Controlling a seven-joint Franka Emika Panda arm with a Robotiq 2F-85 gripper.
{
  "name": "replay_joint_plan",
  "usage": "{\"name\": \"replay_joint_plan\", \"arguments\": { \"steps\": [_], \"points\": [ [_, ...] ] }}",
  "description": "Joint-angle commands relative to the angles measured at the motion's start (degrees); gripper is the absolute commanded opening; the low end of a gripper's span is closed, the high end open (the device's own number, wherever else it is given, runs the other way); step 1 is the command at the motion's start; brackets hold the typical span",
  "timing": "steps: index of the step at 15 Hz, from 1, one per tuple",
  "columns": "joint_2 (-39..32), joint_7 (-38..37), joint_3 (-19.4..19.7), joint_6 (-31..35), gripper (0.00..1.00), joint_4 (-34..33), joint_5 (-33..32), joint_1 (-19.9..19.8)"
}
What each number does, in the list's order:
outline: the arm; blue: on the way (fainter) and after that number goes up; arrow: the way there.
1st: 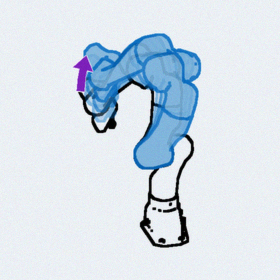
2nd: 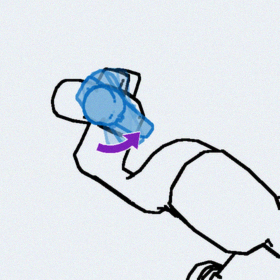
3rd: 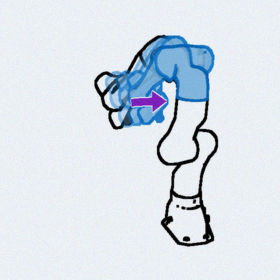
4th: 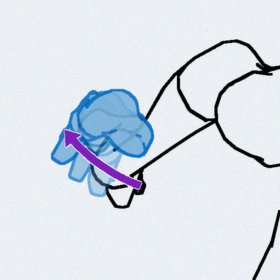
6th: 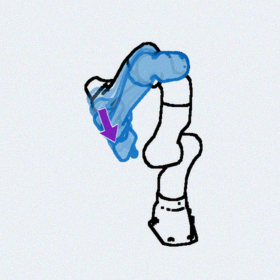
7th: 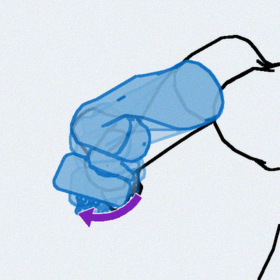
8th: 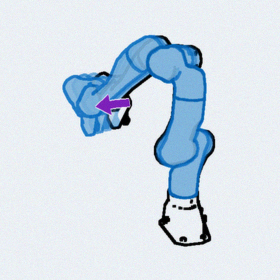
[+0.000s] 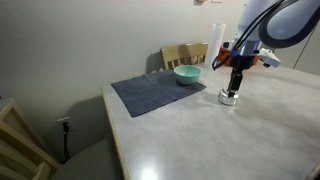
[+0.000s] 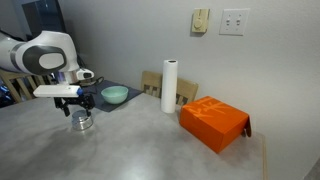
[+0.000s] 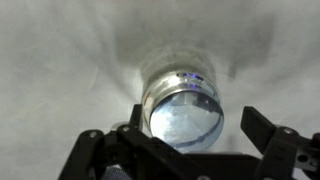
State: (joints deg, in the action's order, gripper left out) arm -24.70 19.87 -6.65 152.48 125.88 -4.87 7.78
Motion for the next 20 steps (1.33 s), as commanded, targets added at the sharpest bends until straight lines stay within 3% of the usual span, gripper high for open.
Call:
{"name": "replay_joint_plan", "arguments": {
  "steps": [1,4,5,10,20],
  "points": [
    [-1.94,0.76,-0.80,2.50,1.00,-1.14,-2.34,-1.53],
    [-2.54,0.77,-0.88,3.34,1.00,-1.63,-3.07,-1.71],
    [-2.70,0.63,-0.85,3.50,0.81,-1.74,-3.30,-1.64],
    [-2.31,-0.02,-0.82,3.13,0.46,-1.92,-3.72,-1.37],
    [3.31,-8.70,1.31,3.57,0.44,2.72,-6.88,1.25]
  ]
}}
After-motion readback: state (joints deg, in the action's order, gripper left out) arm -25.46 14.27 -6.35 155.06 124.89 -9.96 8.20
